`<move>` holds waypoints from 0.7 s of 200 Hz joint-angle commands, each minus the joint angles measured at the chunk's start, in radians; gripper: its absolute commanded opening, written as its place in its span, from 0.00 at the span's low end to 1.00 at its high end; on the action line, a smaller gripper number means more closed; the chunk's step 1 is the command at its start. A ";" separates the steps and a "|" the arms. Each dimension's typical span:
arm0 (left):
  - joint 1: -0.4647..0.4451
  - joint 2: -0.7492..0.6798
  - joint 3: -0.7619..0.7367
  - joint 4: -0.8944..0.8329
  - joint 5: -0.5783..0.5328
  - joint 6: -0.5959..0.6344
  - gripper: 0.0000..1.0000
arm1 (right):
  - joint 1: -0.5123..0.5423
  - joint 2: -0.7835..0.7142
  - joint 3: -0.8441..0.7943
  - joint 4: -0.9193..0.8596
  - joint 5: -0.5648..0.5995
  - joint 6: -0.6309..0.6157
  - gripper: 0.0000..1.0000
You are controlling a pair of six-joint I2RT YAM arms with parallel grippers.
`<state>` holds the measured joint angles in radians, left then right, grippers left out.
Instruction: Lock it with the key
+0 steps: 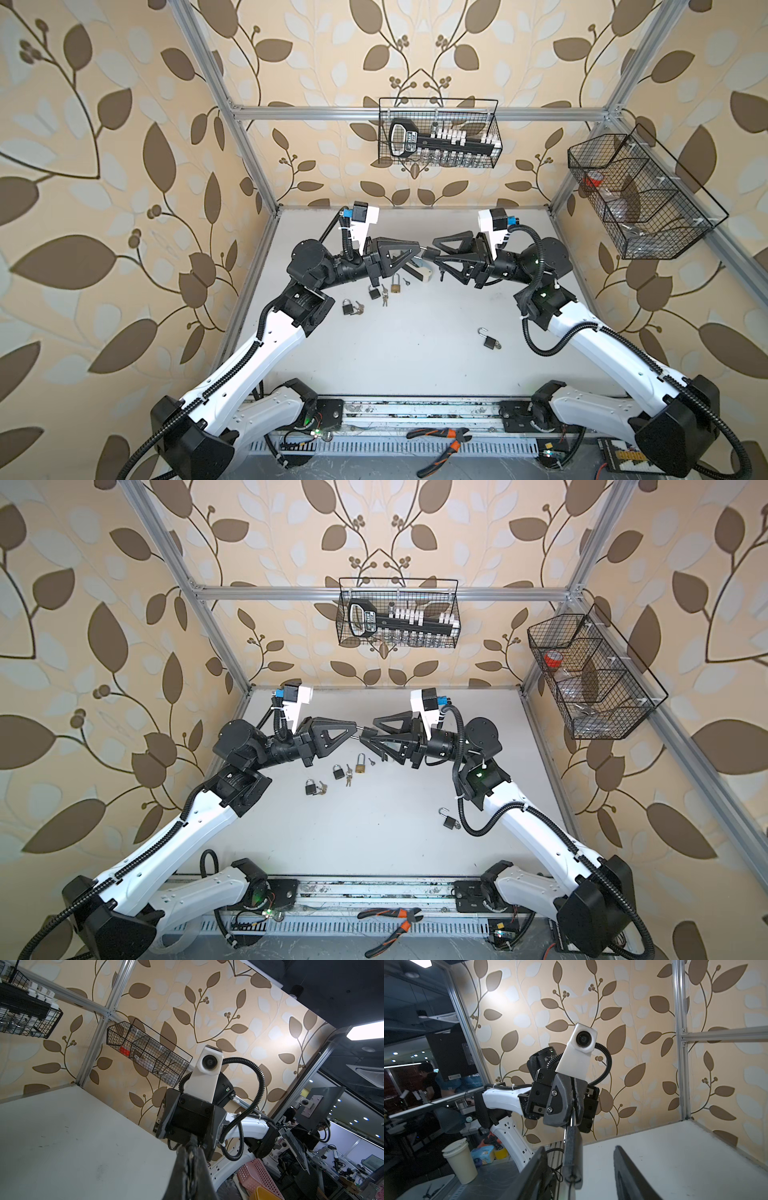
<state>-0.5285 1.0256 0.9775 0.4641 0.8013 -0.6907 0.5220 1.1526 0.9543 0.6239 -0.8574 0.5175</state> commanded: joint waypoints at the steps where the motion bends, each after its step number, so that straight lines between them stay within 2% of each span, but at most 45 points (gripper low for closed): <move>1: 0.006 -0.028 0.007 0.081 0.019 -0.010 0.00 | 0.014 0.010 0.038 -0.009 -0.008 -0.012 0.36; 11: 0.006 -0.031 0.004 0.081 0.019 -0.010 0.00 | 0.015 0.013 0.038 -0.011 -0.010 -0.013 0.32; 35: 0.006 -0.040 0.001 0.076 0.011 -0.005 0.00 | 0.022 0.013 0.035 -0.011 -0.015 -0.013 0.29; 54: 0.006 -0.041 0.003 0.074 0.009 -0.006 0.00 | 0.024 0.009 0.031 -0.011 -0.014 -0.013 0.17; 76: 0.005 -0.041 0.003 0.076 0.009 -0.007 0.00 | 0.030 0.002 0.034 -0.010 -0.020 -0.014 0.12; 96: 0.006 -0.042 0.006 0.067 0.007 -0.002 0.00 | 0.037 -0.001 0.036 -0.009 -0.022 -0.009 0.00; 116: 0.005 -0.048 0.004 0.052 0.006 0.031 0.00 | 0.041 -0.006 0.036 -0.010 -0.019 0.018 0.00; 140: 0.006 -0.068 0.022 0.010 0.029 0.117 0.00 | 0.045 -0.006 0.068 -0.066 -0.015 0.115 0.00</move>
<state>-0.5285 1.0069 0.9760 0.4465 0.8009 -0.6643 0.5568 1.1587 0.9600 0.6052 -0.8688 0.5415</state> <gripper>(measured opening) 0.057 0.141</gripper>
